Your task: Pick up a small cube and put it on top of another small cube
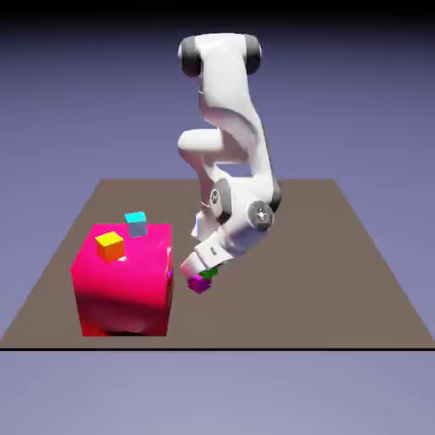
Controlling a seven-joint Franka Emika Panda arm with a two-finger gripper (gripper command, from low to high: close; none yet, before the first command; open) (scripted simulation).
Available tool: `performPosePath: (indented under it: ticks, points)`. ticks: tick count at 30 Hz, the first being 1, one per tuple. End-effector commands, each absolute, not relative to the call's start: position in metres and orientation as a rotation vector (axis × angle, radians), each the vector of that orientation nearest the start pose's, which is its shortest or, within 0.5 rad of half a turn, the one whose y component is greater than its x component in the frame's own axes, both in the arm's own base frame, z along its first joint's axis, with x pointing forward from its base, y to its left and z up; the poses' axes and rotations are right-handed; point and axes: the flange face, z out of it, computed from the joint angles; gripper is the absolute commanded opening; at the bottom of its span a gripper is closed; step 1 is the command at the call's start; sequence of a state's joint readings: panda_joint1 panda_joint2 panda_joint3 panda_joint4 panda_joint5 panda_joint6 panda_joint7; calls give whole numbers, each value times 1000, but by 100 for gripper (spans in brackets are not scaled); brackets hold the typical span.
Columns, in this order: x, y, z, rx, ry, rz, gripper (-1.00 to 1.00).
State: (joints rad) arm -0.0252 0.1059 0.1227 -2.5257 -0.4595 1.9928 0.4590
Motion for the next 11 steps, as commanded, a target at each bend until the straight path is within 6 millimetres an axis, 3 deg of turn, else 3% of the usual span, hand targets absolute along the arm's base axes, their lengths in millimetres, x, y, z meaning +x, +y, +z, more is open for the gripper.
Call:
performPosePath:
  ticks: [1, 3, 7, 8, 9, 11]
  points:
    - [377, 11, 209, -3504, 66, 928, -100]
    - [370, 11, 210, -3502, 77, 930, -100]
    - [346, -11, 152, -3501, 78, 931, -100]
    - [346, -11, 152, -3501, 78, 931, 100]
    - [346, -11, 152, -3501, 78, 931, 100]
    - [360, -1, 180, -3506, 80, 930, 100]
